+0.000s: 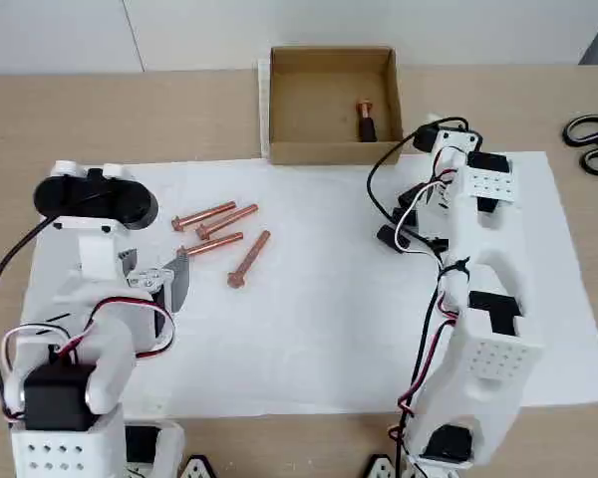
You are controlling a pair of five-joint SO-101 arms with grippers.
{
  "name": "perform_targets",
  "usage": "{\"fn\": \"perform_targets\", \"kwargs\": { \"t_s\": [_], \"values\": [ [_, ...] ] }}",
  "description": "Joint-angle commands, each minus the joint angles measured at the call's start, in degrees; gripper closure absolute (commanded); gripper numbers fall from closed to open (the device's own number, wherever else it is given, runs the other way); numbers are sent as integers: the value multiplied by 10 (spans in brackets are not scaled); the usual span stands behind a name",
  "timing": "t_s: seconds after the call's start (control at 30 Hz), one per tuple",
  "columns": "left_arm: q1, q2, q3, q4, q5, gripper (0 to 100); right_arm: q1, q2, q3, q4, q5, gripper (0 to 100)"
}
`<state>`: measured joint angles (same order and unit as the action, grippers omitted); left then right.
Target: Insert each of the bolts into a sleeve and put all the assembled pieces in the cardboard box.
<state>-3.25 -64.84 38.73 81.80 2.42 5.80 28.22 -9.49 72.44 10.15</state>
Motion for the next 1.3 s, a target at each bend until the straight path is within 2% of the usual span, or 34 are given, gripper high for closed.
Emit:
{"fn": "perform_targets", "kwargs": {
  "t_s": [0.0,0.53,0.83,1.0,1.27],
  "values": [
    [-5,-6,-1,-10,-4,800,-6,-12,-19,-4,-5,995],
    [-4,12,-11,-1,-4,798,6,-293,-79,201,1,995],
    [-2,252,-173,28,-1,800,7,-378,-76,256,20,995],
    [4,370,-194,22,-1,800,29,-382,-75,261,18,995],
    [98,484,-192,-20,-5,800,52,-384,-75,264,-6,995]
  ]
}}
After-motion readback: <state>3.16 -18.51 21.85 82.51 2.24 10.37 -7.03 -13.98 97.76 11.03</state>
